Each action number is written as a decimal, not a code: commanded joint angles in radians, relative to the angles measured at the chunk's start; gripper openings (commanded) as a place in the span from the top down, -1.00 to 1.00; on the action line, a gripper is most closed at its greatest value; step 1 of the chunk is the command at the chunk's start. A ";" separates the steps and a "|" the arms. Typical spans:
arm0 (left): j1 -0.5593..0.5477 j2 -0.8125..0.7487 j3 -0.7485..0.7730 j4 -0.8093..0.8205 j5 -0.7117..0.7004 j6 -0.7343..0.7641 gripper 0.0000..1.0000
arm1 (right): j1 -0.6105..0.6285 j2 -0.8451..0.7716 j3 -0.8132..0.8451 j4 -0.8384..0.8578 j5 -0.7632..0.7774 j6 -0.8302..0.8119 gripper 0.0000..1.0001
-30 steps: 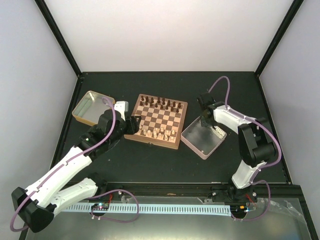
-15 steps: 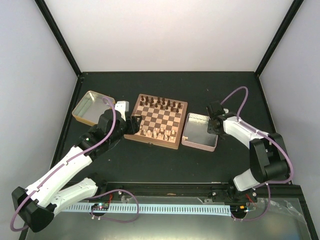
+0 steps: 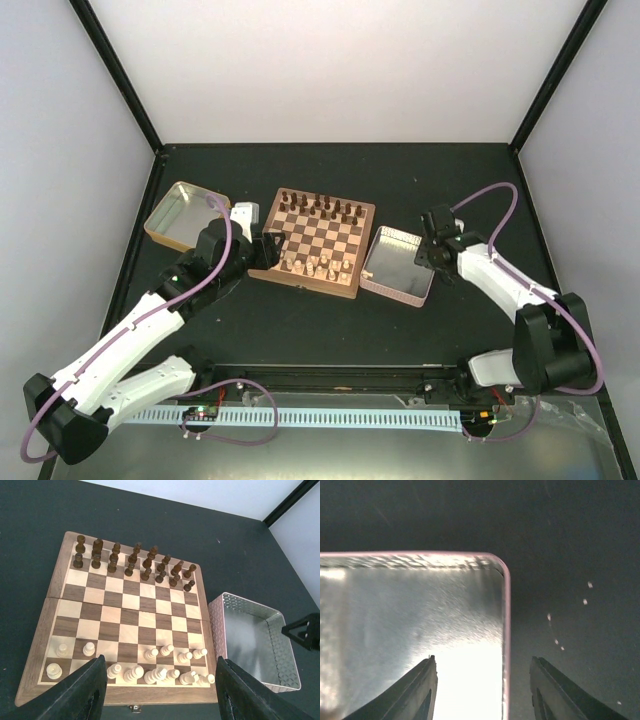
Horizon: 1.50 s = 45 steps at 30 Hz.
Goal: Set up the chess pieces on the board
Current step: Adjust the storage box at the center of the board.
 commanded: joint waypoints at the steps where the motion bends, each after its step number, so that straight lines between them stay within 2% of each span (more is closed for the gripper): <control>1: 0.007 0.001 0.035 0.024 0.017 -0.007 -0.22 | -0.005 -0.019 0.078 0.004 -0.021 -0.070 -0.05; 8: 0.008 -0.002 0.030 0.023 0.015 0.000 -0.23 | 0.000 0.027 0.133 0.036 -0.094 -0.211 -0.12; 13: 0.008 0.007 0.027 0.026 0.018 0.004 -0.23 | 0.005 0.114 0.203 0.050 -0.098 -0.290 -0.30; 17: 0.008 0.020 0.033 0.029 0.022 0.008 -0.24 | 0.014 0.192 0.265 0.047 -0.087 -0.338 -0.37; 30: 0.008 0.053 0.042 0.038 0.026 0.017 -0.23 | 0.020 0.397 0.398 0.010 -0.109 -0.445 -0.37; 35: 0.008 0.053 0.048 0.033 0.022 0.022 -0.23 | 0.020 0.423 0.400 0.010 -0.074 -0.441 -0.26; 40: 0.008 0.051 0.045 0.031 0.021 0.022 -0.23 | 0.021 0.423 0.380 0.013 -0.026 -0.409 0.09; 45: 0.008 0.046 0.044 0.028 0.020 0.022 -0.23 | 0.018 0.385 0.330 0.011 0.037 -0.372 0.28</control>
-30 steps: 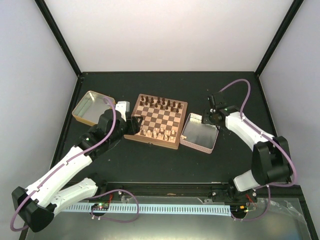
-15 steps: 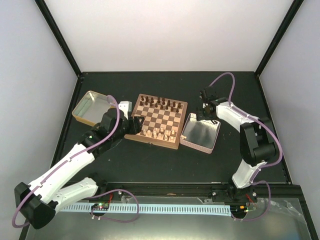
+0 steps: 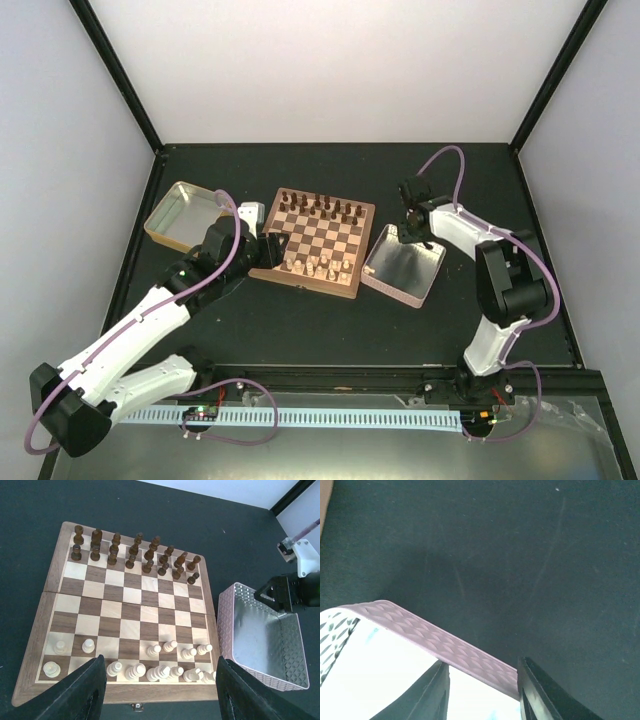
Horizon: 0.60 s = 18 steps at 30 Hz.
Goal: Set up the chess pieces on the board
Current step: Adjust the storage box at the center of the board.
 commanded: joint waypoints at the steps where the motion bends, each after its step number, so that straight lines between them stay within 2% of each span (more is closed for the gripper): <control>1: 0.008 -0.006 0.042 0.017 0.008 0.014 -0.23 | 0.004 -0.046 -0.056 -0.011 0.077 0.061 0.31; 5: 0.009 -0.006 0.042 0.017 0.010 0.012 -0.23 | 0.004 -0.107 -0.123 -0.012 0.113 0.126 0.46; 18: 0.007 -0.007 0.041 0.016 0.024 0.005 -0.23 | 0.004 -0.235 -0.289 -0.004 0.148 0.297 0.79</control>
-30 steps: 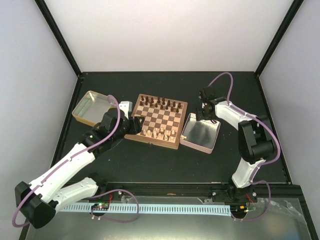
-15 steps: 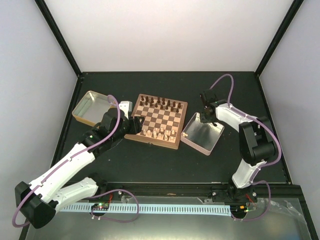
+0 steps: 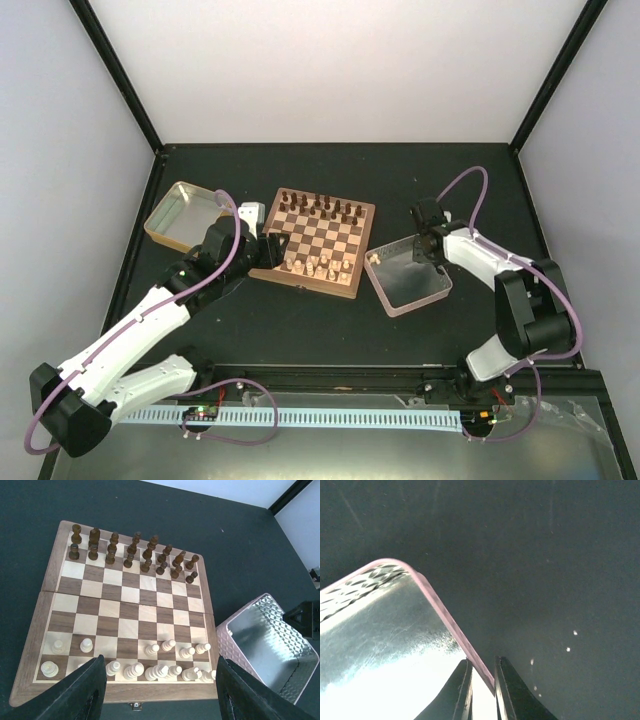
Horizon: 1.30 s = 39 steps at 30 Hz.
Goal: Set up the chess pieces on the board
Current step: Adjust the storage box at the center of the board, then pick up the chess piece from the storage box.
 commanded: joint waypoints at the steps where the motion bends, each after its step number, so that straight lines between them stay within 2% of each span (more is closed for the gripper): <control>1: 0.008 -0.007 0.040 0.015 0.018 0.005 -0.23 | 0.004 -0.032 -0.048 0.006 0.006 0.114 0.80; 8: 0.007 -0.005 0.042 0.016 0.020 0.002 -0.23 | 0.004 -0.082 -0.085 0.000 -0.047 0.212 0.97; 11: 0.007 -0.004 0.042 0.018 0.022 0.001 -0.23 | 0.004 -0.103 -0.099 0.011 -0.091 0.238 0.98; 13: 0.008 -0.004 0.044 0.017 0.023 0.001 -0.22 | 0.005 -0.112 -0.095 0.016 -0.111 0.238 0.83; 15: 0.008 -0.004 0.043 0.016 0.024 0.002 -0.23 | 0.004 -0.129 -0.079 0.016 -0.113 0.228 0.52; 17: 0.008 -0.005 0.045 0.013 0.023 0.003 -0.23 | 0.004 -0.155 -0.053 0.003 -0.108 0.213 0.31; 21: 0.008 -0.011 0.042 0.011 0.021 0.004 -0.23 | 0.019 -0.191 0.028 -0.030 -0.120 0.164 0.13; 28: 0.008 -0.011 0.047 0.013 0.025 0.004 -0.23 | 0.120 -0.092 0.103 0.052 -0.177 0.113 0.10; 35: 0.007 -0.006 0.048 0.010 0.029 0.001 -0.23 | 0.129 0.049 0.142 0.160 -0.235 0.161 0.11; 39: 0.007 0.002 0.049 0.013 0.034 0.001 -0.23 | 0.129 0.132 0.177 0.169 -0.232 0.184 0.20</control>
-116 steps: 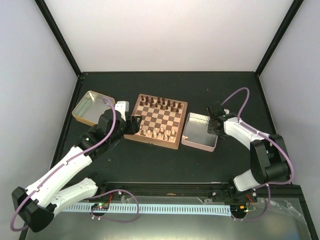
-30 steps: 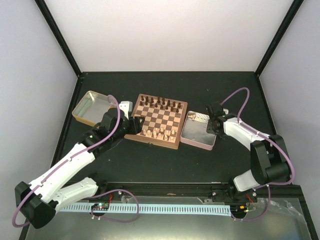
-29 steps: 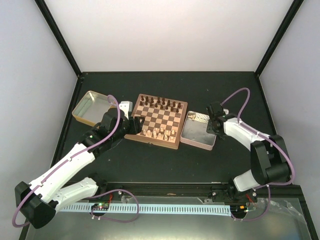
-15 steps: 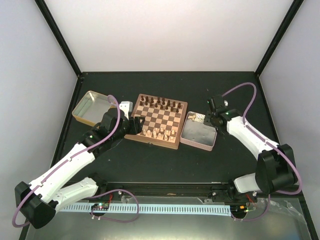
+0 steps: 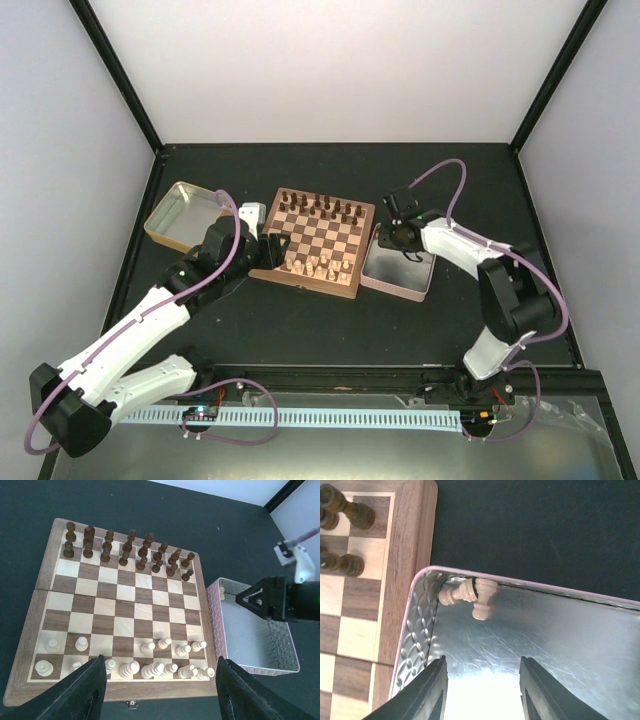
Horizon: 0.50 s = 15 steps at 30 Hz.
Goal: Set up the chess pieces on the board
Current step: Pick up the chess piece from the storage box.
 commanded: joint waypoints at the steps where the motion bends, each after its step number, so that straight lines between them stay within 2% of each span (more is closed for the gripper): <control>1: 0.007 0.005 0.050 0.012 0.016 0.002 -0.23 | -0.001 0.068 0.058 0.050 -0.001 0.040 0.23; 8: 0.008 0.011 0.050 0.013 0.019 -0.001 -0.23 | -0.001 0.130 0.074 0.056 0.050 0.062 0.40; 15: 0.008 0.012 0.049 0.014 0.019 0.000 -0.23 | 0.000 0.187 0.095 0.061 0.077 0.061 0.45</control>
